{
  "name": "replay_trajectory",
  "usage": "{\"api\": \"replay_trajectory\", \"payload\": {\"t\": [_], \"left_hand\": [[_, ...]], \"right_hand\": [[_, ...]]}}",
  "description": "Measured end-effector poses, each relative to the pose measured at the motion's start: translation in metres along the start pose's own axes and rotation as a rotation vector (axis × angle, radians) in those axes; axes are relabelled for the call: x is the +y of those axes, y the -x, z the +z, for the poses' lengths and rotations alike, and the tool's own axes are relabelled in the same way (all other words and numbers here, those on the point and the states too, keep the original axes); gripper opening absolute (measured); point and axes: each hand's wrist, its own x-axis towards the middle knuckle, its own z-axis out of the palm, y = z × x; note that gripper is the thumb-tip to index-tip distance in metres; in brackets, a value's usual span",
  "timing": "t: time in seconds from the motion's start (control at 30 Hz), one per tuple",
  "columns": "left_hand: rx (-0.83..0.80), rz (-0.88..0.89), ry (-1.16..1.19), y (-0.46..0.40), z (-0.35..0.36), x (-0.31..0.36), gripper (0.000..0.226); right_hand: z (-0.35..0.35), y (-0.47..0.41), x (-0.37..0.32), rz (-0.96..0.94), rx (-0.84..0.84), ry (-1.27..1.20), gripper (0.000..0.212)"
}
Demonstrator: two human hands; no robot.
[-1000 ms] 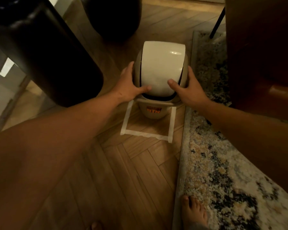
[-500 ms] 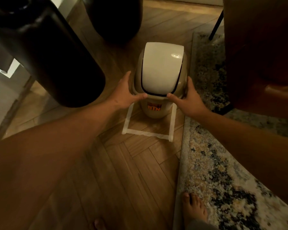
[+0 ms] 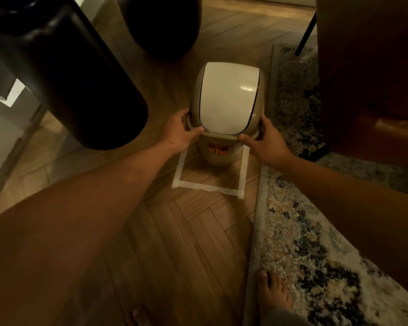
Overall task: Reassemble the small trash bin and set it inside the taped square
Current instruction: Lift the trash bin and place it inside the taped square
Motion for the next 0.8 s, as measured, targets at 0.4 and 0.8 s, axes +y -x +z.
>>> {"api": "replay_trajectory", "payload": {"t": [0.4,0.8], "left_hand": [[-0.084,-0.120,0.024,0.004,-0.009,0.009,0.078],[-0.126,-0.121,-0.019,0.025,-0.026,0.010,0.070]], "right_hand": [[-0.007,-0.002,-0.003,0.105,-0.016,-0.077,0.086],[0.005,0.023,-0.008,0.049,-0.026,-0.067,0.079]]}}
